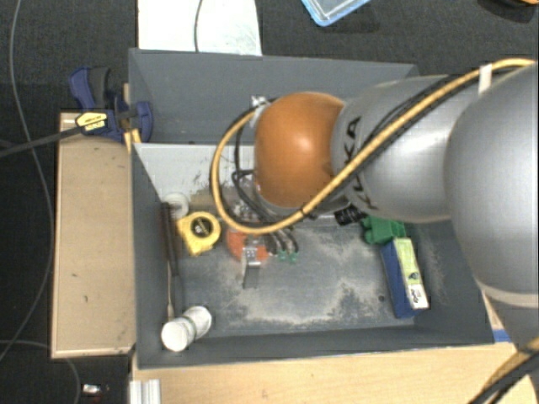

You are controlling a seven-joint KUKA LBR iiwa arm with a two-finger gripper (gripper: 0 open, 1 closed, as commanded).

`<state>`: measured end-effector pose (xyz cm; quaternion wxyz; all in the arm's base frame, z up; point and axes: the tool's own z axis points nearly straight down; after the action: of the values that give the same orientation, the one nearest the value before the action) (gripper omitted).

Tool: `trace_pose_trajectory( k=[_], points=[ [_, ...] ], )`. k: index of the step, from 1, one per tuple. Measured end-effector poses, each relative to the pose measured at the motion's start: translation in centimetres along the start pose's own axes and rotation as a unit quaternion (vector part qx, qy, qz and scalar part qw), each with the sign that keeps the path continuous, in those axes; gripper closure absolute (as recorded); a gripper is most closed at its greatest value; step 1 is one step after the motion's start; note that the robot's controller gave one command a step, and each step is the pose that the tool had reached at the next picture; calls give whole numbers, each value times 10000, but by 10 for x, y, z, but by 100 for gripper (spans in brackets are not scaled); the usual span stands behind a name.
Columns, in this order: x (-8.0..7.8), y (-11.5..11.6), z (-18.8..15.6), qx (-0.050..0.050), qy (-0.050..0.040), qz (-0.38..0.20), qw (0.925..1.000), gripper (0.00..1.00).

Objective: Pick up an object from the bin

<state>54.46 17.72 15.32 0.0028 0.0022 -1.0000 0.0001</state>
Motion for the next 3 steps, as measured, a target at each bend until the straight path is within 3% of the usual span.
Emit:
trace_pose_trajectory(
  k=[1, 2, 3],
  points=[
    [-2, -1, -4, -8, -40, 28, 10000, 0],
    [-34, -34, 40, -13, -45, 116, 9999, 0],
    [-42, -72, 83, -37, -88, 128, 9999, 0]
  ],
)
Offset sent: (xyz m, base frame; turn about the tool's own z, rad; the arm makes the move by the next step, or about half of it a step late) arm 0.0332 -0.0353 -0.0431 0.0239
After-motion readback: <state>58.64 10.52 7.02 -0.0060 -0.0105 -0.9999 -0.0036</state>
